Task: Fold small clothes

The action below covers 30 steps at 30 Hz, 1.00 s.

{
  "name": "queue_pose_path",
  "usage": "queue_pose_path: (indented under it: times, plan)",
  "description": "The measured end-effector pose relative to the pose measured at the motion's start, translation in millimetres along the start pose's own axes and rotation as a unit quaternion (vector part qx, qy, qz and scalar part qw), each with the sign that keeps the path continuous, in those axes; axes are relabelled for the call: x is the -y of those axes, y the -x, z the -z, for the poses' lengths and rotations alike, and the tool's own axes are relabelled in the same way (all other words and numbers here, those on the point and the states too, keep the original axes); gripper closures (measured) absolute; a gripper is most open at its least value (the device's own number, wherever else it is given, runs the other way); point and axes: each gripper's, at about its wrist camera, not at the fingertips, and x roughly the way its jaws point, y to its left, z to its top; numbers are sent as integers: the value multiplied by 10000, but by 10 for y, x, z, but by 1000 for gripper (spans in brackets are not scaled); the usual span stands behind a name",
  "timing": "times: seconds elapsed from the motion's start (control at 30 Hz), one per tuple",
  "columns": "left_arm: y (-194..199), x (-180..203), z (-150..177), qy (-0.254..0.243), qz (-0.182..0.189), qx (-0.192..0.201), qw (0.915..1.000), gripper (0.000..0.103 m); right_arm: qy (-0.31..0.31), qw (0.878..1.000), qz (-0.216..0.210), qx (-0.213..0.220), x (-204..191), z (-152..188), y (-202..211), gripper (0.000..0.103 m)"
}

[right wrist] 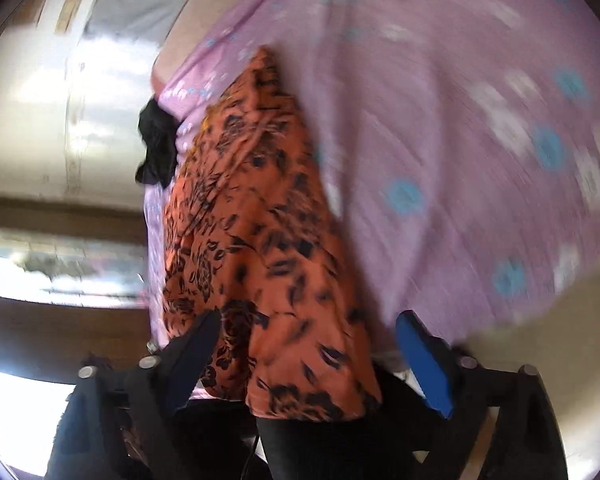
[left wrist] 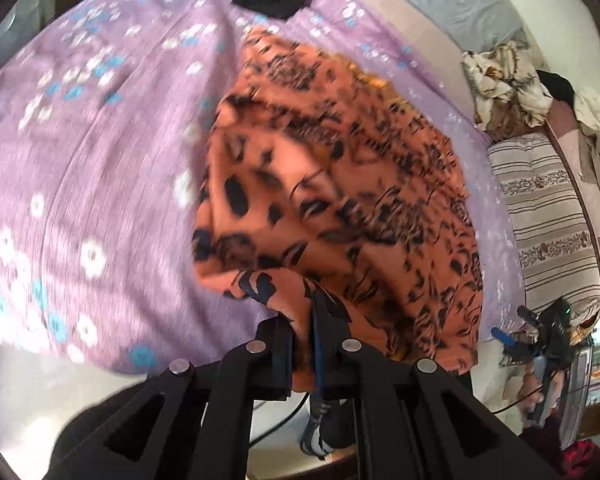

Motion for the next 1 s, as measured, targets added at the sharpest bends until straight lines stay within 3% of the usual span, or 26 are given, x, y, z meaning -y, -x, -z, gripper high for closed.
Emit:
queue_pose_path:
  times: [0.03, 0.1, 0.13, 0.17, 0.27, 0.37, 0.43, 0.47, 0.5, 0.6, 0.73, 0.83, 0.9, 0.93, 1.0]
  plan:
    - [-21, -33, 34, 64, -1, -43, 10000, 91, -149, 9998, -148, -32, 117, 57, -23, 11]
    - [-82, -90, 77, 223, 7, -182, 9996, 67, -445, 9984, -313, -138, 312, 121, -103, 11]
    - [-134, -122, 104, 318, 39, -290, 9991, 47, -565, 9973, -414, -232, 375, 146, -177, 11]
    - [-181, -144, 126, 379, 55, -366, 9986, 35, -625, 9963, -512, -308, 409, 166, -238, 11]
    - [-358, -210, 196, 592, -137, -651, 9960, 35, -705, 9939, -667, -527, 434, 214, -503, 14]
    - [-514, -332, 269, 1008, -250, -1008, 9895, 35, -676, 9929, -533, -822, 381, 258, -751, 27]
    - [-511, -376, 308, 1136, -297, -1012, 9879, 35, -567, 9934, -293, -958, 323, 294, -852, 45]
    - [-475, -384, 328, 1119, -366, -954, 9885, 35, -413, 9945, -130, -950, 284, 316, -868, 61]
    - [-434, -391, 348, 1102, -399, -899, 9890, 35, -235, 9955, -50, -922, 237, 331, -852, 84]
    - [-363, -422, 377, 1144, -389, -843, 9891, 35, 177, 9980, -345, -507, 25, 316, -607, 88]
    - [-317, -479, 375, 1159, -397, -692, 9901, 35, 597, 9950, -709, -362, -279, 287, -438, 88]
    - [-440, -448, 378, 1128, -198, -810, 9901, 37, 671, 9947, -666, -393, -310, 290, -467, 88]
    - [-517, -369, 399, 978, -155, -949, 9906, 70, 527, 9955, -610, -505, -257, 297, -492, 89]
    - [-532, -338, 404, 865, -188, -1030, 9907, 96, 458, 9958, -598, -521, -230, 316, -486, 89]
    - [-470, -274, 357, 738, -118, -978, 9924, 96, 429, 9958, -682, -424, -286, 258, -419, 90]
